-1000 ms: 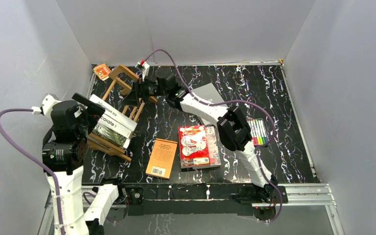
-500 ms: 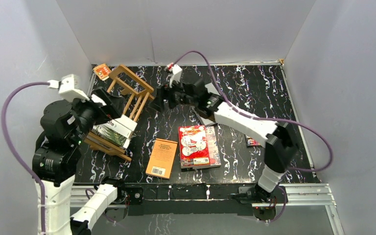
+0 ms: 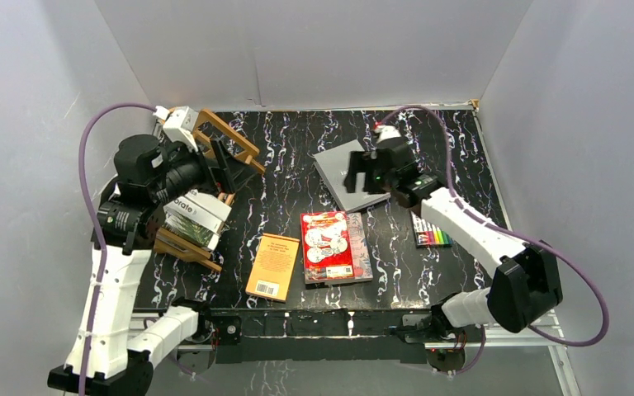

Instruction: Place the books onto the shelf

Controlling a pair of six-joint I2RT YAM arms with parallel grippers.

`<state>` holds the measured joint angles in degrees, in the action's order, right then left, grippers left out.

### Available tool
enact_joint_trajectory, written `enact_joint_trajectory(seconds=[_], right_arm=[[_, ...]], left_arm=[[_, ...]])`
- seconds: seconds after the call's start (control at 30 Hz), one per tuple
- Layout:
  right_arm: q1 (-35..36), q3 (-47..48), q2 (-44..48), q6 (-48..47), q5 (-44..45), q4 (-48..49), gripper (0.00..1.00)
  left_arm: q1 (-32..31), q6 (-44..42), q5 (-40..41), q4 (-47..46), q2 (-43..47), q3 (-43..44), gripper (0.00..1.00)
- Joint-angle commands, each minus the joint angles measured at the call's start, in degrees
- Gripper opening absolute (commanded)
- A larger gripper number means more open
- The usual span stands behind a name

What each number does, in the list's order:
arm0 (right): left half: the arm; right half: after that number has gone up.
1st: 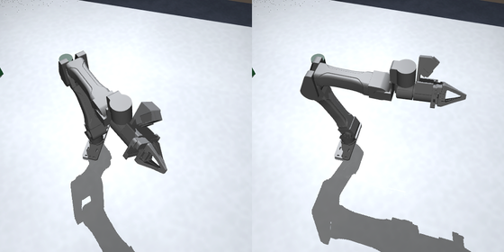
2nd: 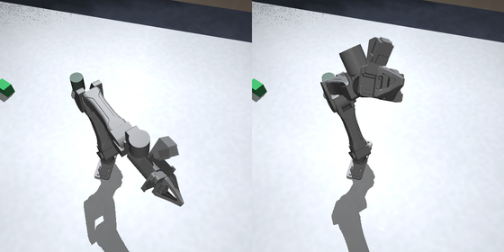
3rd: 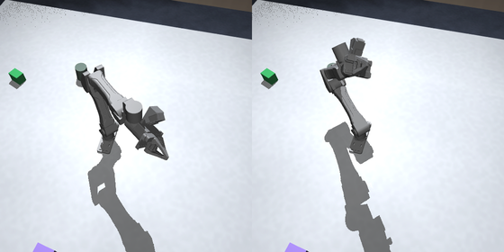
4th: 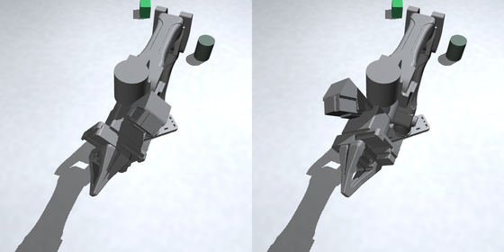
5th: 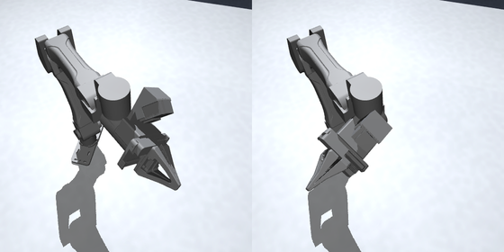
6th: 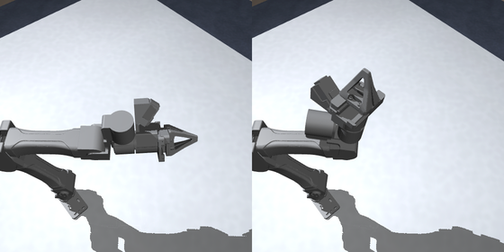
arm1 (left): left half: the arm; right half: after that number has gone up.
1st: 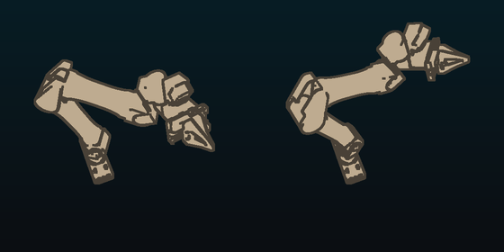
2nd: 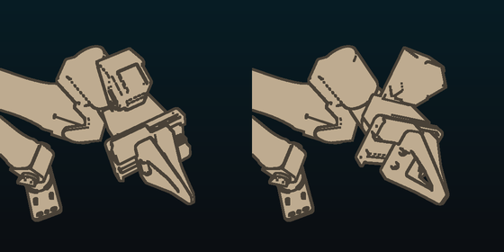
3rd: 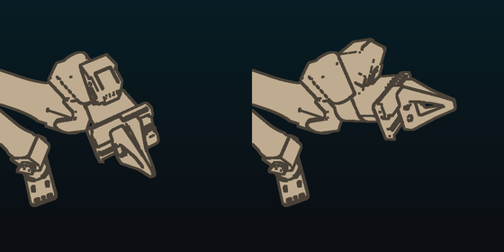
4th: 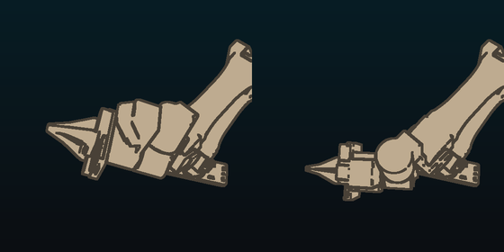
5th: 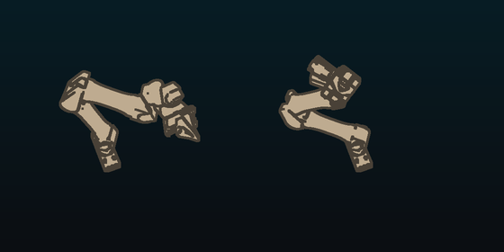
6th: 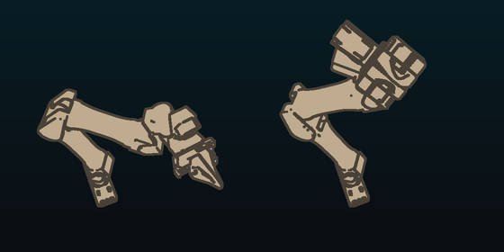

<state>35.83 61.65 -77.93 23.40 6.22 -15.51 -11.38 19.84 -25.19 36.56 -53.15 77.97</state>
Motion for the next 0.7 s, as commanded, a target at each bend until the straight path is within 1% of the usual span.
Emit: enact_joint_trajectory(seconds=[0.0, 0.1, 0.2, 0.33, 0.37, 0.5, 0.57, 0.67], right_arm=[[-9.0, -2.2, 2.6, 1.3, 0.6, -2.1, 0.98], [-13.7, -2.6, 0.0, 0.9, -0.7, -1.5, 0.98], [-17.4, -2.6, -3.4, 1.0, -2.9, -1.0, 0.97], [-21.2, -3.2, -7.3, 1.3, -5.0, 0.9, 0.95], [-22.0, -3.0, -8.2, 1.1, -5.5, 0.9, 0.94], [-23.8, -1.8, -10.1, 1.2, -7.1, -0.8, 0.92], [-24.2, -2.2, -9.5, 1.8, -8.6, -0.8, 0.91], [-24.4, -3.5, -8.1, 2.7, -10.0, 0.1, 0.88]], left_arm=[[-0.2, 5.8, -6.8, -3.4, -4.5, -0.4, 0.91], [-0.5, 10.7, -6.2, -7.9, -7.2, -2.9, 0.89], [-2.4, 14.5, -3.8, -11.2, -10.5, -3.1, 0.89], [-10.3, 17.1, 4.7, -13.7, -17.7, -1.9, 0.9], [-12.5, 18.1, 7.5, -14.2, -19.7, -1.7, 0.91], [-20.1, 20.9, 14.4, -17.9, -29.2, -0.4, 0.93], [-22.5, 21.5, 16.4, -19.7, -34.0, 0.6, 0.93], [-24.4, 23.8, 17.8, -22.8, -39.5, 1.2, 0.93]])
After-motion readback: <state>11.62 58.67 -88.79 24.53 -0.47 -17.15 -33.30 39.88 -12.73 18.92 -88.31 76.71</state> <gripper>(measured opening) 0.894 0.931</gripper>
